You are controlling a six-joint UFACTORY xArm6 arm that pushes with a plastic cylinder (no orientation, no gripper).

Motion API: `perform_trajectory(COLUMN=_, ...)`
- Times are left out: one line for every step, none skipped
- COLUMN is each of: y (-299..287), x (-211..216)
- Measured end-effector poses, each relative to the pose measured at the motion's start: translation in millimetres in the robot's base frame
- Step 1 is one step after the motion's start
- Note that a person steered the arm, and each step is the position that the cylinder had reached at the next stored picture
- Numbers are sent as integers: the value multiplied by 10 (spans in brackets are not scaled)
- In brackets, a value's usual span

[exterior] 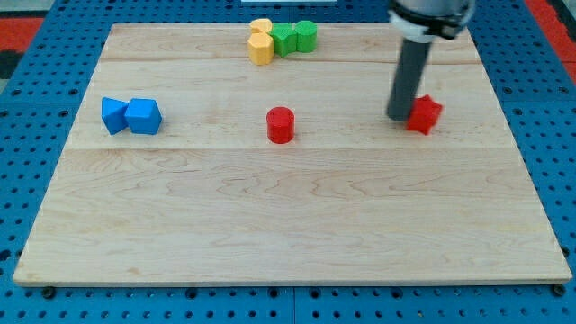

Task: Push red circle into red star

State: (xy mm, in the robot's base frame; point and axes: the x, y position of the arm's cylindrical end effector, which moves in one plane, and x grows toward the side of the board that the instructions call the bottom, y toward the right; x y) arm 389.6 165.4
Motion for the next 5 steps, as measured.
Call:
perform_trajectory(y=29, x=228)
perform_trajectory(y=-348, x=637)
perform_trajectory(y=-1275, x=563)
perform_trajectory(y=-2067, x=558)
perform_trajectory(y=-2078, x=422)
